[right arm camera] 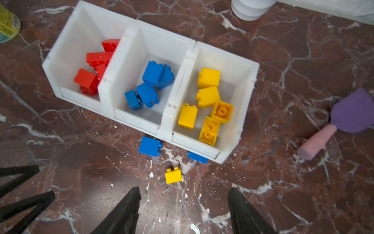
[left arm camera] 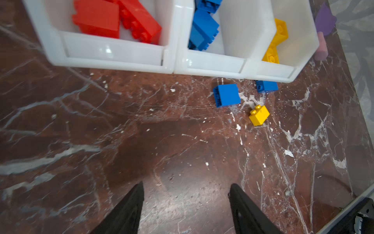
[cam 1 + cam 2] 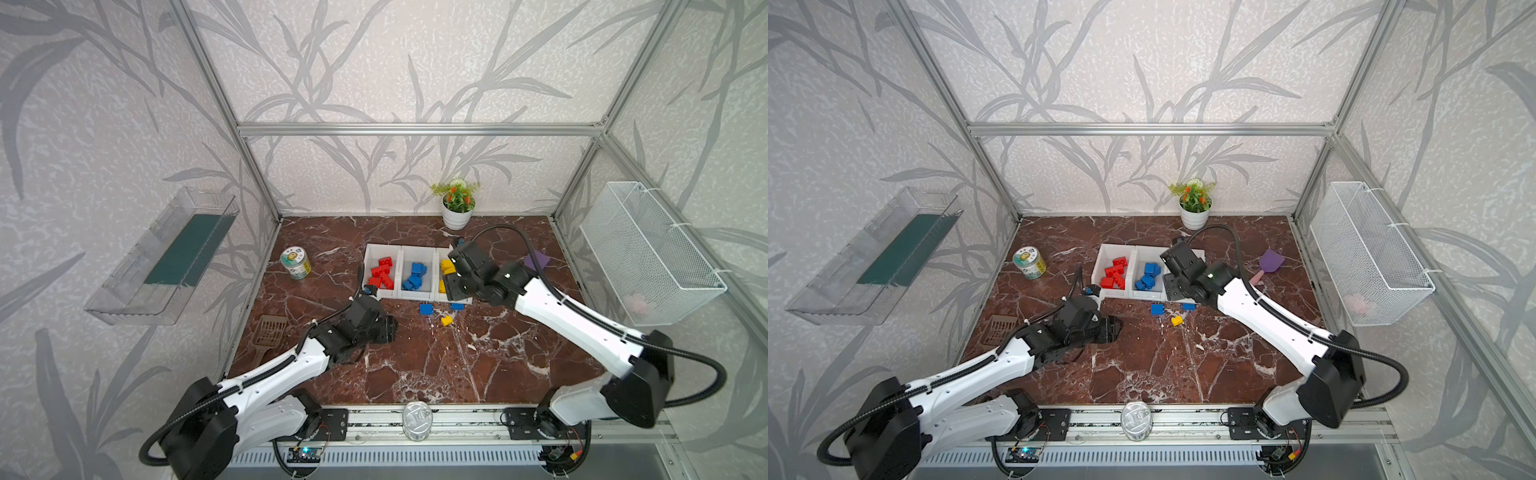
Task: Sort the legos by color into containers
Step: 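Grasp a blue brick by the tray with the left gripper while the right withdraws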
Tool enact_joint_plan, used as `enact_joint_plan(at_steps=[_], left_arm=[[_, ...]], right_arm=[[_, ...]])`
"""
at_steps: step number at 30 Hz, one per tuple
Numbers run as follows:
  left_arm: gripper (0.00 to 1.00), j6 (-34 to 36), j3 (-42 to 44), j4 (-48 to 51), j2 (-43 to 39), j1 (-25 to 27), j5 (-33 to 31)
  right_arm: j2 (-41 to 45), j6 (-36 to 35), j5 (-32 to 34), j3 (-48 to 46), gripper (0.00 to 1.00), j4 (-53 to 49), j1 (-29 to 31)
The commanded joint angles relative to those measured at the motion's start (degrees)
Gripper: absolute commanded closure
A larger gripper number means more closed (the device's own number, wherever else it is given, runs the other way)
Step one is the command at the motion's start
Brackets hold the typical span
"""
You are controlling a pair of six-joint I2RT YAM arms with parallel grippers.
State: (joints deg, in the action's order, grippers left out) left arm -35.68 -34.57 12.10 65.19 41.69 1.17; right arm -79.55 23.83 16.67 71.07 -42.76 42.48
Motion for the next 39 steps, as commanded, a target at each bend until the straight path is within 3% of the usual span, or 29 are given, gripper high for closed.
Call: enact_joint_plan(at_steps=[1,6,14,20,32,39], left_arm=[[0.3,0.9,-4.5,-2.5,6.4,1.6,-1.1],[0.3,1.1,-13.0,-0.2,18.1,3.3,-0.3],[0.3,1.5,-21.7,-2.7,31.2,7.0,-5.6],[0.28,0.1,-23.9,-6.5,36.6,8.6,-11.8],[0.28,3.2,-30.1,-5.3,44.8,9.5,-15.6],[0.42,2.7,-30.9,-4.8,47.0,9.6,-14.7]], right_arm=[[6.0,3.7,2.4,-6.9,0.3,-1.5,-0.6],[17.6,8.5,2.5,-16.7,0.3,-4.5,-0.6],[29.6,15.5,2.6,-27.2,0.3,-8.6,-0.7],[33.0,16.9,3.1,-28.7,0.29,-10.2,-0.7],[34.3,18.3,2.8,-30.3,0.29,-10.4,-0.7],[35.3,19.2,2.7,-31.8,0.29,-10.8,-0.7]])
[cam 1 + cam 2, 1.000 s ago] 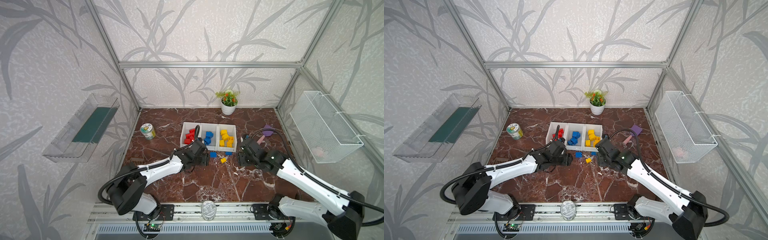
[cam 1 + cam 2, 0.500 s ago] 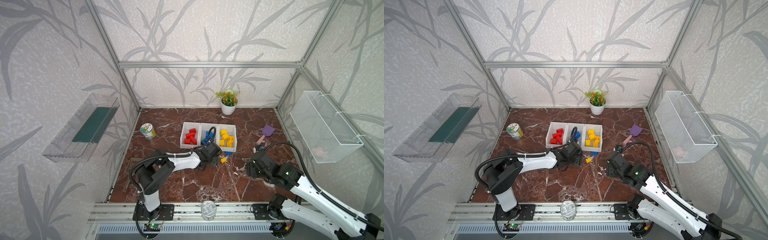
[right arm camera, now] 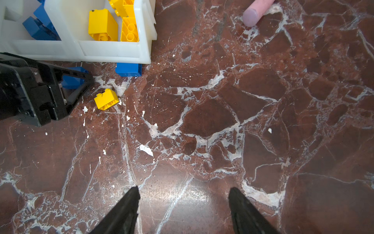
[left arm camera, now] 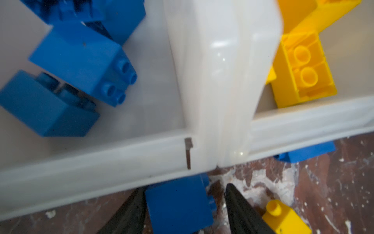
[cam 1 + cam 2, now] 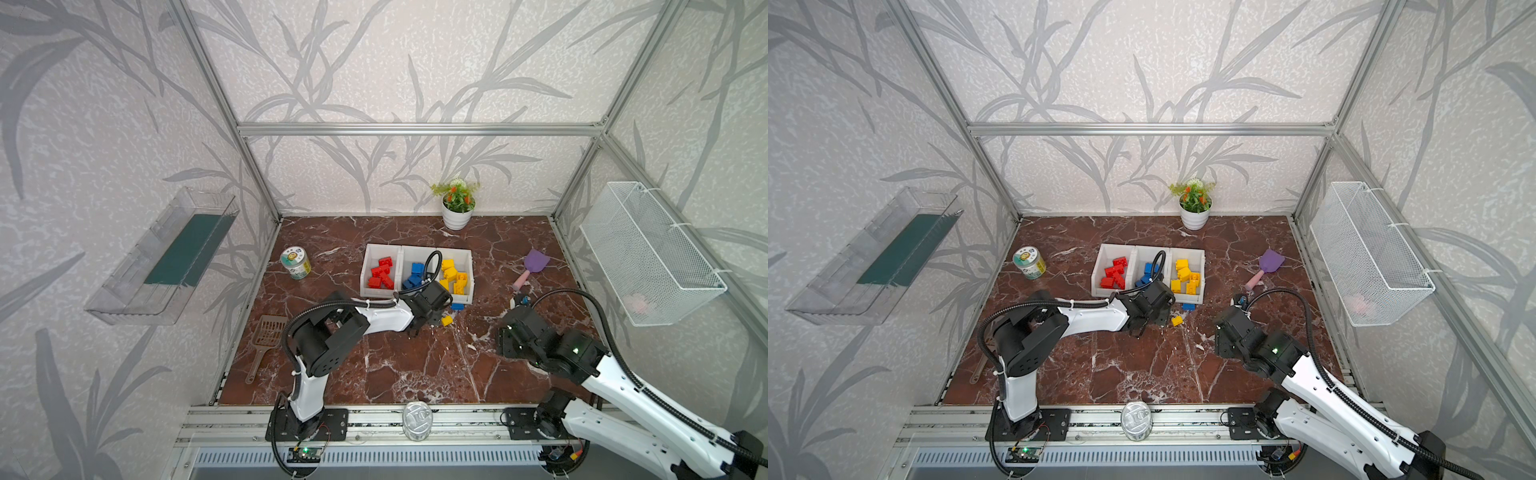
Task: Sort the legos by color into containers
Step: 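Grasp a blue brick by the tray with the left gripper while the right withdraws, then lower the blue brick into the middle compartment and open the left gripper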
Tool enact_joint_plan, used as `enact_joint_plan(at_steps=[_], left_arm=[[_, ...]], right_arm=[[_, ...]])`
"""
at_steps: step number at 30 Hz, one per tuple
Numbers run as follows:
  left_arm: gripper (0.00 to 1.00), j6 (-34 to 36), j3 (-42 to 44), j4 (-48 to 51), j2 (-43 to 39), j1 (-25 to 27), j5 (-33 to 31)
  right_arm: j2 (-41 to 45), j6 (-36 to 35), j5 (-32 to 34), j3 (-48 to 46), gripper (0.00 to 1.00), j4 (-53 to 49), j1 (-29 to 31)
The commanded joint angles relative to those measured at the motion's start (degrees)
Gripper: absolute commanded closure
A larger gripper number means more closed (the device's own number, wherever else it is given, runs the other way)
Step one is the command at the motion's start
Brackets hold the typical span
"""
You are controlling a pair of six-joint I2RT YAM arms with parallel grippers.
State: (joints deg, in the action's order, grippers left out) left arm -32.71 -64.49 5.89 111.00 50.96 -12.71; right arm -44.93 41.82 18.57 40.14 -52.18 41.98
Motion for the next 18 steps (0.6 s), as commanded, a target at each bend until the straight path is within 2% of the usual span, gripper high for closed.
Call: enact_joint_plan(at_steps=[1,6,11,18], left_arm=[[0.44,-0.3,-0.9,1.6,1.2,0.3,-0.7],[0.54,-1.0,-0.3,2.8,0.3,0.2,-0.3],[0.58,-1.1,2.2,2.1,-3.0,0.4,1.2],[0.59,1.8,1.2,6.3,-9.7,0.4,3.4]], right_arm=[[0.9,1.4,0.7,-1.0,0.29,-1.5,-0.2],[1.7,1.7,1.1,-1.3,0.29,-2.0,-0.2],[2.1,2.1,1.6,-1.2,0.29,-2.5,-0.2],[2.3,2.4,2.0,-1.2,0.3,-2.9,-0.2]])
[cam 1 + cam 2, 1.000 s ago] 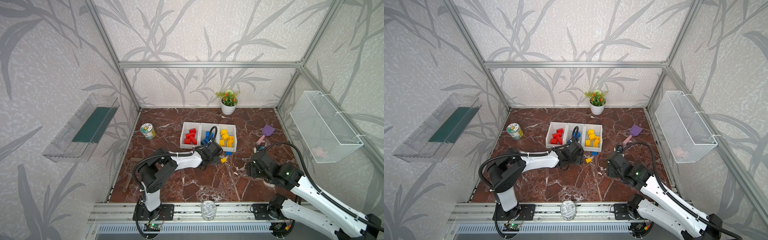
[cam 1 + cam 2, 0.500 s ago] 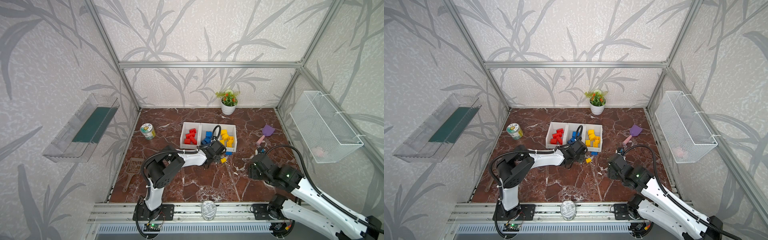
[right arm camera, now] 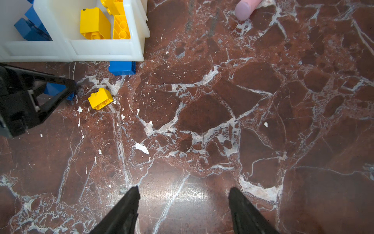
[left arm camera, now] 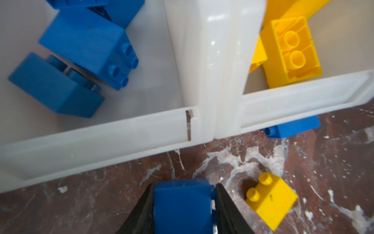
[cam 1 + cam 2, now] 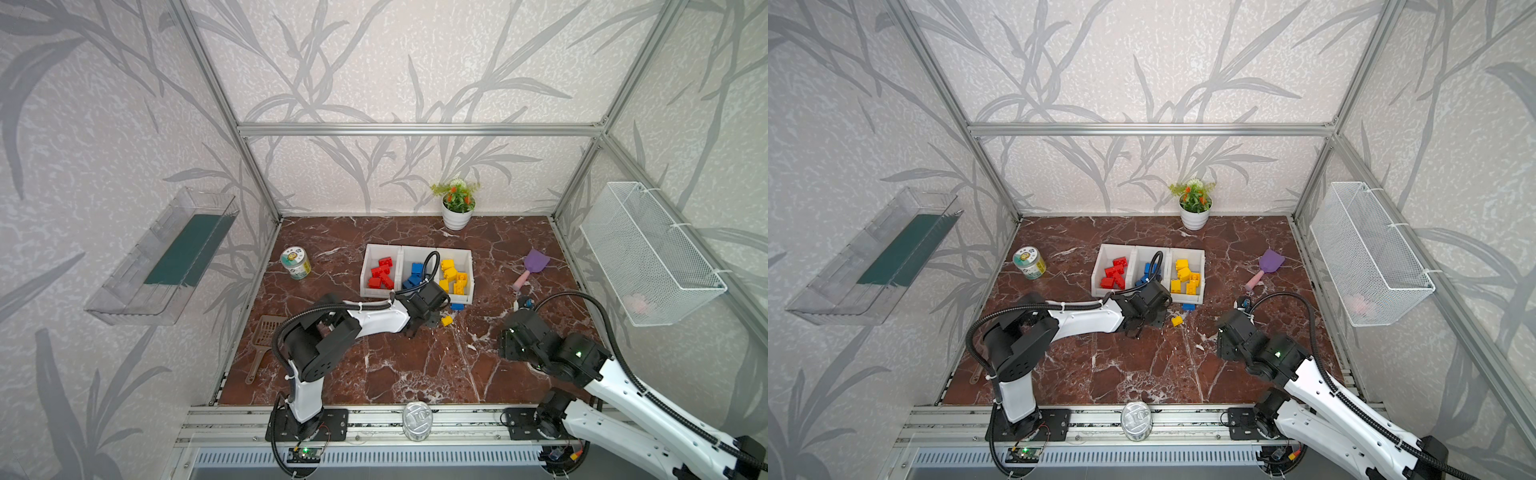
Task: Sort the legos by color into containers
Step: 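Lower the blue brick into the middle compartment and open the left gripper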
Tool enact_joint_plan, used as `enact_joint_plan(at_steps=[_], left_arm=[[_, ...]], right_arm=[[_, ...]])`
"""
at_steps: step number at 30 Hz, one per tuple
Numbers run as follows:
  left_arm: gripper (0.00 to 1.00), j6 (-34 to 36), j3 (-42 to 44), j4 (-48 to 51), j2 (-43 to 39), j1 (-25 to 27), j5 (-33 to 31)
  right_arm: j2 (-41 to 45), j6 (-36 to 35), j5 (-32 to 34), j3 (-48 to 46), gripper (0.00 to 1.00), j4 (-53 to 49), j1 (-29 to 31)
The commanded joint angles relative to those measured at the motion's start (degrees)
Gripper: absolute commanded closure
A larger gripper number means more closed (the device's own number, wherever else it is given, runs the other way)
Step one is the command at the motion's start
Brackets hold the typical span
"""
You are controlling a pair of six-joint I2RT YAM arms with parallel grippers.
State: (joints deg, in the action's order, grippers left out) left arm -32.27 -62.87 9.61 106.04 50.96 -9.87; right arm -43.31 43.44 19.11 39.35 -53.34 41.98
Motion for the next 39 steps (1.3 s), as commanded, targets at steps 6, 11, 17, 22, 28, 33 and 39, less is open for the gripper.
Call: enact_joint_plan(at_steps=[6,11,17,22,28,33,39], left_arm=[[0.59,5.7,-3.1,3.2,-7.7,-0.5,-1.6],[0.59,8.2,-8.5,5.7,-5.7,-4.5,-3.5],[0.59,10.3,-15.9,7.9,0.7,-9.9,-0.8],[0.54,11.0,-17.9,7.0,3.2,-11.0,0.3],[0.41,10.2,-17.2,6.2,2.7,-11.0,0.9],[0.38,9.7,-15.1,5.6,0.2,-11.1,0.6],[0.37,7.7,-8.0,5.1,-7.7,-11.7,0.6]], right_arm=[[0.7,1.1,1.5,-0.6,0.3,-1.6,-0.2],[1.4,0.8,0.7,-0.5,0.3,-1.8,-0.2],[3.1,1.1,0.1,-0.4,0.3,-2.4,-0.2],[4.4,1.9,0.0,-0.3,0.31,-4.2,-0.2],[5.5,2.6,0.8,0.2,0.31,-5.5,-0.2],[4.8,2.4,0.6,0.2,0.31,-5.1,-0.2],[1.7,0.3,0.9,0.6,0.31,-1.6,-0.2]])
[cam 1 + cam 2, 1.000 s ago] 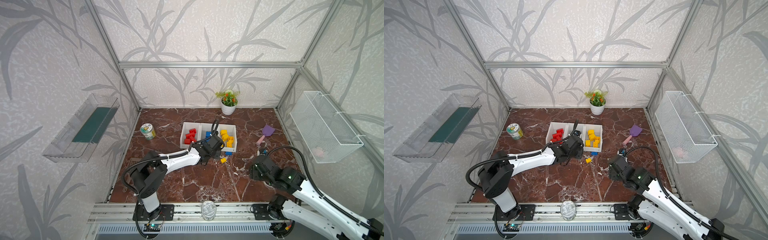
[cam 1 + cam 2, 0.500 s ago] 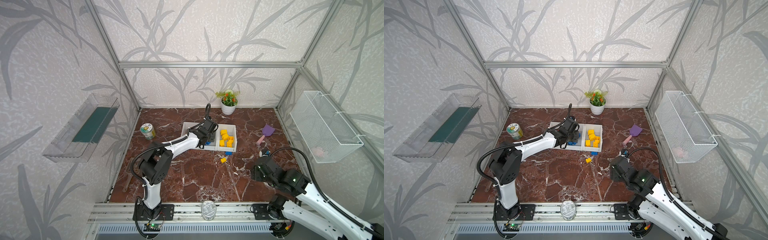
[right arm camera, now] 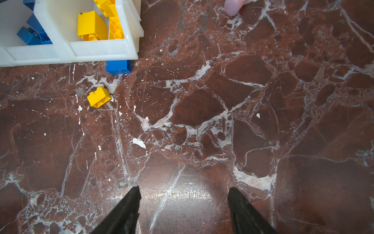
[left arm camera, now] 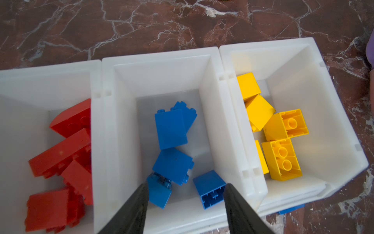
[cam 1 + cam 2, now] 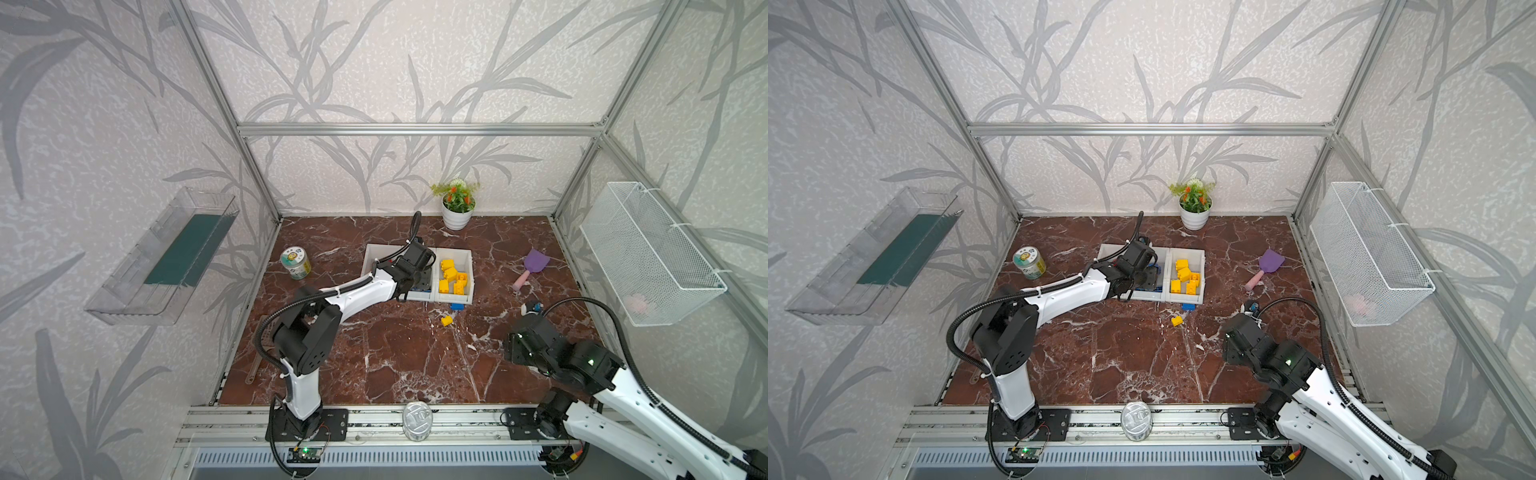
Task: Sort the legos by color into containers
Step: 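Lower the blue brick into the middle compartment and open the left gripper, then grasp the blue brick by the tray with the right gripper while the left withdraws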
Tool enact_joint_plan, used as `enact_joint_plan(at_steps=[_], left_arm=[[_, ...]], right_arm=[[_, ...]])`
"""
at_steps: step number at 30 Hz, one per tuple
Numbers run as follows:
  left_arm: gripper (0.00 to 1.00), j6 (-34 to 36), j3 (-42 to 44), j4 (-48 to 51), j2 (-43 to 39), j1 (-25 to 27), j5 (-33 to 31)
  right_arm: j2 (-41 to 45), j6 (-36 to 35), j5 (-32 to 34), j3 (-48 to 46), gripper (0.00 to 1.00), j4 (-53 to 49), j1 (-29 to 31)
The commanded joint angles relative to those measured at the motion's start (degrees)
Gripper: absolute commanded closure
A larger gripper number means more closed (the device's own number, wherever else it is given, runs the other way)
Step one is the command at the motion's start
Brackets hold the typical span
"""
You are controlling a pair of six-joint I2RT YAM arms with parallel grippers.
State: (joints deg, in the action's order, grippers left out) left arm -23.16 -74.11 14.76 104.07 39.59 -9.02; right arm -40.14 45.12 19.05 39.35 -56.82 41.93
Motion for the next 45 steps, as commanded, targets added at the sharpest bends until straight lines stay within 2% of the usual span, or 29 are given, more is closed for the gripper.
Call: enact_joint_plan(at_steps=[1,11,17,25,29,34,45], left_arm=[[0.37,-1.8,5.1,-0.1,-7.6,-0.6,-0.2],[0.36,-10.1,27.7,1.2,-33.2,-1.9,-3.2],[0.36,-14.6,39.0,5.6,-50.0,-2.1,-5.8],[0.36,-18.7,48.3,8.9,-67.5,-2.1,-9.0],[0.36,-19.4,50.0,10.2,-71.0,-2.1,-9.4],[0.36,-19.1,49.8,11.2,-71.2,-2.1,-9.5],[0.36,-19.0,49.9,10.3,-70.5,-2.1,-8.1]], right_arm=[[-2.6,-2.0,1.1,0.8,0.31,2.8,-0.2],[-23.2,-7.2,-3.2,3.1,0.31,24.8,-0.6],[-36.9,-7.9,-2.6,9.1,0.31,29.6,-1.5],[-48.5,-8.3,-2.8,13.2,0.31,36.3,-1.8],[-52.5,-7.2,-1.8,13.4,0.31,38.7,-1.8],[-55.2,-6.2,-0.9,11.7,0.31,44.1,-1.9],[-61.2,-5.3,2.4,12.7,0.32,44.0,-1.8]])
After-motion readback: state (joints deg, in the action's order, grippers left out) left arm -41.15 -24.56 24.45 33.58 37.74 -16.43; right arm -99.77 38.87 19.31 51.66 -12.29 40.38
